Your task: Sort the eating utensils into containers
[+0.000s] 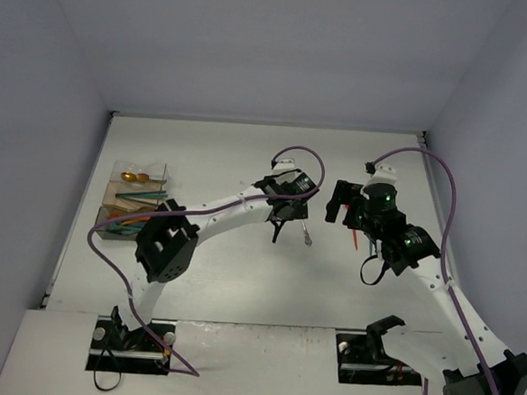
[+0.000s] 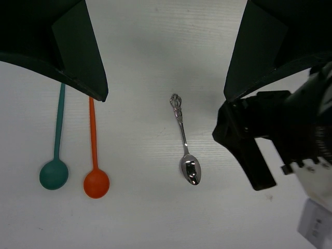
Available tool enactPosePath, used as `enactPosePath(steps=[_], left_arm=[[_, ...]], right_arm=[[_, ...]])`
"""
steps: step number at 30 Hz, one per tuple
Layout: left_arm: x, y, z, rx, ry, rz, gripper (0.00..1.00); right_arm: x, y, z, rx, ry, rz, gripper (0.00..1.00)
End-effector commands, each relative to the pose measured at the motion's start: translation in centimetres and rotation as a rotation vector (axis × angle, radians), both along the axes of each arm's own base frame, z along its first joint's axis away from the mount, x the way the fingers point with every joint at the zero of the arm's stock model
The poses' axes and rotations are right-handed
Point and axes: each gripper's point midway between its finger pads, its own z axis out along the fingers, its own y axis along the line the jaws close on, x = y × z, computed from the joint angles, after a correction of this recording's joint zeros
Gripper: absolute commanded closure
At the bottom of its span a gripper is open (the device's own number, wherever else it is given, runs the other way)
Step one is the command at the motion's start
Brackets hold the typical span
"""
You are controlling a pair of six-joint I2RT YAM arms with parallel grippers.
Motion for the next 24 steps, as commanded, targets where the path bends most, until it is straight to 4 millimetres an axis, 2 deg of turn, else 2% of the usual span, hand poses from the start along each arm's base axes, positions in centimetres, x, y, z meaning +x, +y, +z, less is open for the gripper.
enactPosePath(steps=[1, 3, 6, 15, 20, 24], left_arm=[[2.0, -3.1, 2.2, -0.138, -0.092, 0.035, 0.30], [2.3, -4.0, 1.9, -0.152, -0.104, 0.015, 0.30], [2.4, -5.2, 0.7, -0.152, -0.108, -0.014, 0.30], [2.3, -7.5, -2.7, -0.156, -0.097, -0.041, 0.30], [2.4, -7.1, -4.4, -0.123, -0.080, 0.006, 0.33], [2.4, -6.3, -5.7, -0.074, -0.065, 0.036, 0.41]], right_arm=[[-0.9, -0.6, 2.2, 0.063, -0.086, -0.026, 0.08], [-1.5, -0.8, 2.3, 0.069, -0.099, -0.016, 0.08], [-2.7, -1.3, 3.7, 0.086, -0.156, -0.005, 0.08], [-5.5, -2.6, 6.5, 0.119, -0.272, 0.006, 0.03], [-6.3, -2.9, 7.5, 0.115, -0.288, 0.015, 0.02], [-6.8, -3.0, 8.0, 0.113, -0.296, 0.023, 0.02]])
